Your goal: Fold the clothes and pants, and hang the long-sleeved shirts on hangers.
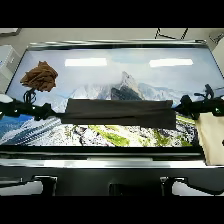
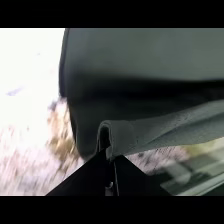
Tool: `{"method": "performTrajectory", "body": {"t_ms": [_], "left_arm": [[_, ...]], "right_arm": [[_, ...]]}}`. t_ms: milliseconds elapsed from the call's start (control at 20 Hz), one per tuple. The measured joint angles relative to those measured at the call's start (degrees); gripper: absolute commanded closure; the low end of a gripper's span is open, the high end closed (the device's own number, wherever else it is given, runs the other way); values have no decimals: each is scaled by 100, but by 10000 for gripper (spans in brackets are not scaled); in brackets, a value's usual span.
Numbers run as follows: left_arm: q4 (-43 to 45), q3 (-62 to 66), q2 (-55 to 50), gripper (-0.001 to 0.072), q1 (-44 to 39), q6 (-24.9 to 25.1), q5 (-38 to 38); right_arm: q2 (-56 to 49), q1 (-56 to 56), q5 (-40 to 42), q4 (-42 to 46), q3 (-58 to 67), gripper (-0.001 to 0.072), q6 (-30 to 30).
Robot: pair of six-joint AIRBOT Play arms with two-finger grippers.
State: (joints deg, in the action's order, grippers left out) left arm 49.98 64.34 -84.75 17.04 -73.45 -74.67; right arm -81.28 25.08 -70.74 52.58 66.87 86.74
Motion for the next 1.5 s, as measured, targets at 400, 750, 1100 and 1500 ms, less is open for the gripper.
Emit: {"method": "performTrajectory", "body": {"t_ms": [400, 750, 1100, 1500], "left_arm": [[-455, 2476, -2398, 381, -474, -763, 122], [-1023, 2876, -2636, 44, 15, -684, -407], [-1123, 2933, -1626, 45, 595, -785, -986], [-1150, 2935, -708, 52, -151, -909, -1150]], "right_arm": [[-1587, -516, 925, -240, 881, 599, 490], [-1834, 269, -101, -203, 1543, -2, 225], [-2271, 951, -999, -20, 1257, -4, -404], [-2736, 271, -868, -595, 1172, 621, -1263]]}}
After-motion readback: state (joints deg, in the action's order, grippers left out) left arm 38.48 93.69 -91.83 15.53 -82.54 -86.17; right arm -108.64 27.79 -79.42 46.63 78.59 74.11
